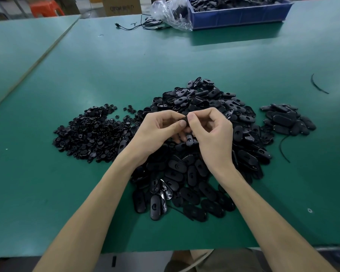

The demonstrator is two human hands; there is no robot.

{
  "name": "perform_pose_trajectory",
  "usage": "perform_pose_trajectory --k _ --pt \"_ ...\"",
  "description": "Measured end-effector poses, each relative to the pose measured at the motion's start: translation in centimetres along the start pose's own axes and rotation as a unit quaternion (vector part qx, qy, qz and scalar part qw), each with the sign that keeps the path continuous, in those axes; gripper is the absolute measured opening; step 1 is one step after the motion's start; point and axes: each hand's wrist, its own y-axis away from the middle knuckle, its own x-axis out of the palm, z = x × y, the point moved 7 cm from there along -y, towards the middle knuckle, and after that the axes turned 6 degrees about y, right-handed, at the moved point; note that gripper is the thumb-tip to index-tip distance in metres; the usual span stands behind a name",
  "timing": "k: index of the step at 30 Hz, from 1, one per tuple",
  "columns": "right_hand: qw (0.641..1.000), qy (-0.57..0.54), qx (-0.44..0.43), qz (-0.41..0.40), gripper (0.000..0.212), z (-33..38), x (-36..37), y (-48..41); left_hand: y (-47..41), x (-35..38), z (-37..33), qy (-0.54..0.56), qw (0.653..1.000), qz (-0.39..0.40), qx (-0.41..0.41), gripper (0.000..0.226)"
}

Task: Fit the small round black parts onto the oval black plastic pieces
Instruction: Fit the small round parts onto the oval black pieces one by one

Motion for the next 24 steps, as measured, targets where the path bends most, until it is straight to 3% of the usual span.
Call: perform_pose_trajectory --k 11,18,22,24 --pt "0.999 0.031 -0.008 0.004 0.008 -0.2 0.3 0.1 -0.2 -0.1 0.4 -0.021 1.000 -0.012 0.005 0.012" --pt "0.998 0.028 0.008 0.049 0.012 -0.7 1.1 -0.2 -0.8 -0.5 -1.4 -0.073 0.991 -0.112 0.026 0.009" --pt "0.995 0.044 0.003 0.092 0.010 -0.8 1.7 -0.2 -3.5 2.2 -5.2 -0.233 0.968 -0.058 0.072 0.004" --pt "0.992 0.065 0.009 0.105 0.020 -1.0 2.0 -0.2 -5.3 4.9 -6.7 -0.284 0.955 -0.003 0.080 0.009"
